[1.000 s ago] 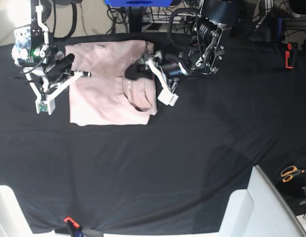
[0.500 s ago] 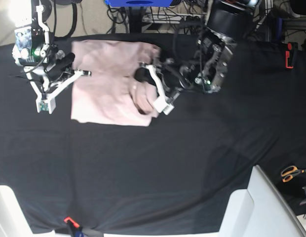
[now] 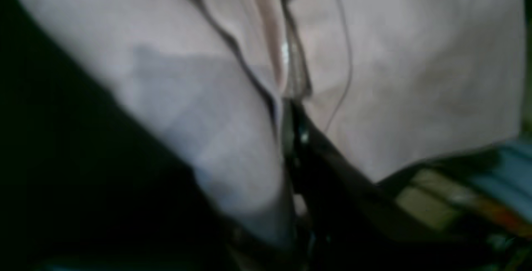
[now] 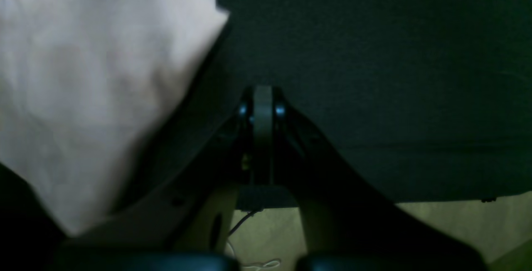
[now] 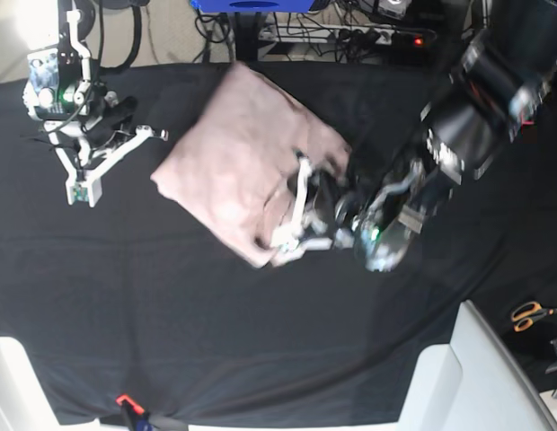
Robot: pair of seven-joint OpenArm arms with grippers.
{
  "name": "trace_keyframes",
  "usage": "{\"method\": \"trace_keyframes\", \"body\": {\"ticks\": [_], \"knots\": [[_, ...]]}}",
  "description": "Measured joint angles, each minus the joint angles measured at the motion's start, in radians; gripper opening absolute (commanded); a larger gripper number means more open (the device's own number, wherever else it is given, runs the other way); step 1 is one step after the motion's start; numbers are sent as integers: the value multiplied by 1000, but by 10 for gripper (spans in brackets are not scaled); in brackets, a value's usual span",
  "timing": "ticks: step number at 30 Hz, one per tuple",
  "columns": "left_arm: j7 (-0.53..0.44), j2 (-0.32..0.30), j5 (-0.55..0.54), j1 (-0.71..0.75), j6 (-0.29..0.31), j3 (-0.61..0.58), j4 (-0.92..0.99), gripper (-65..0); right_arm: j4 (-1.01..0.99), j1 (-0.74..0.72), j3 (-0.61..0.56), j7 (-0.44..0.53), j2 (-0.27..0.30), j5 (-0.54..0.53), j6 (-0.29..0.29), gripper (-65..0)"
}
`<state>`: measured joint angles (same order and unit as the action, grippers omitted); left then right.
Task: Fold the T-shirt properly
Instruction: 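Lift and rotate the bundle with the left gripper, flipping it over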
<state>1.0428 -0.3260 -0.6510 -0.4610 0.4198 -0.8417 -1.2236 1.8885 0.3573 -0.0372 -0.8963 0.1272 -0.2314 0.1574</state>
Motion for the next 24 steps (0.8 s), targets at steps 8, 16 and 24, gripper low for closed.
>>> {"method": "trace_keyframes", "body": {"ticks": [8,16,24], "knots": [[-2,111,274,-140,0,-249,18,-650,0,1,0,1,0,-1,0,-644],[-89,241,659,-74,7,-286,28,-650,-1,2,-1,-1,-18,-1,0,-644],[-161,254,745,-51,13,-286,32,-650,-1,3,-1,-1,-14,-1,0,-644]]}}
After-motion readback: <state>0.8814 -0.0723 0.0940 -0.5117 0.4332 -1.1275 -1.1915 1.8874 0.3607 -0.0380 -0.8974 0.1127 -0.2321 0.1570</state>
